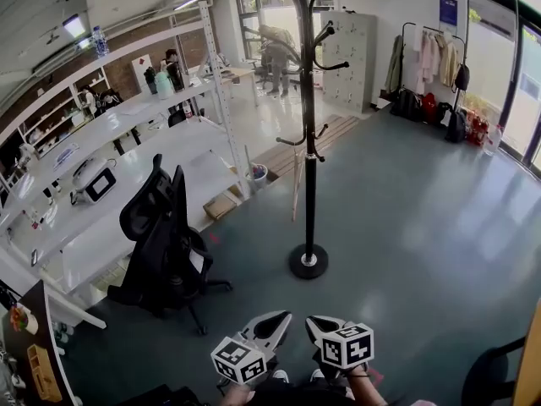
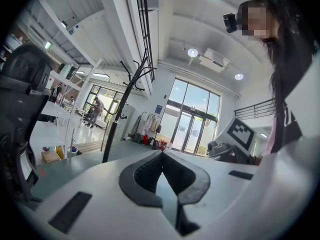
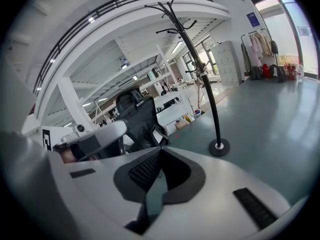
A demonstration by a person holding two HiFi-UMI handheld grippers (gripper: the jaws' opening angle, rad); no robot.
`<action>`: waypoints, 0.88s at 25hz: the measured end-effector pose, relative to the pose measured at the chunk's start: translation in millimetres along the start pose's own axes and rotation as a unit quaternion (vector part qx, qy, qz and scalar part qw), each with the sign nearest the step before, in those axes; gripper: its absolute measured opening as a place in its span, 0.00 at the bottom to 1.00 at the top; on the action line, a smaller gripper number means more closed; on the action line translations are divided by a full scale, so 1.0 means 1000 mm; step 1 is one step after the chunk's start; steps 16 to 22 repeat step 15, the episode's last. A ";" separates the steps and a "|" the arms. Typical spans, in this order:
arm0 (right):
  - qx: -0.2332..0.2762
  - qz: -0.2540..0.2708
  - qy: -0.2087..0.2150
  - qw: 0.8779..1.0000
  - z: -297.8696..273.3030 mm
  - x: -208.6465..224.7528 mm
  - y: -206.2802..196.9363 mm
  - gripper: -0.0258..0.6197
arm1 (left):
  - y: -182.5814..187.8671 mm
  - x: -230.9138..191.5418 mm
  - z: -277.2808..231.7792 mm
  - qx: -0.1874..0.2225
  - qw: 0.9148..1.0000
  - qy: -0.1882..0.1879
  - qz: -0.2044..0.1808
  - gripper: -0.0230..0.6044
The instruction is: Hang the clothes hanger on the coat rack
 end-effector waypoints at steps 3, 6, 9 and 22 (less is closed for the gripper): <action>0.004 0.001 -0.002 1.000 -0.003 -0.005 0.001 0.05 | 0.002 -0.007 0.003 0.001 1.000 0.000 -0.002 0.04; 0.006 0.003 -0.007 1.000 -0.003 -0.005 0.003 0.05 | 0.004 -0.011 0.004 0.003 1.000 0.001 -0.002 0.04; 0.009 0.001 -0.008 1.000 -0.001 -0.006 0.003 0.05 | 0.004 -0.010 0.002 0.005 1.000 -0.001 -0.001 0.04; 0.012 0.001 -0.017 1.000 0.004 -0.003 0.001 0.05 | 0.004 -0.004 0.001 0.005 1.000 -0.009 -0.004 0.04</action>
Point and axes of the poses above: the fingertips, and each gripper's own axes: z backward along the fingers, x to its right, y out of its top, the point moved 4 cm from there along z, backward along the fingers, and after that the axes turned 11 degrees about -z, right-handed, at the moved point
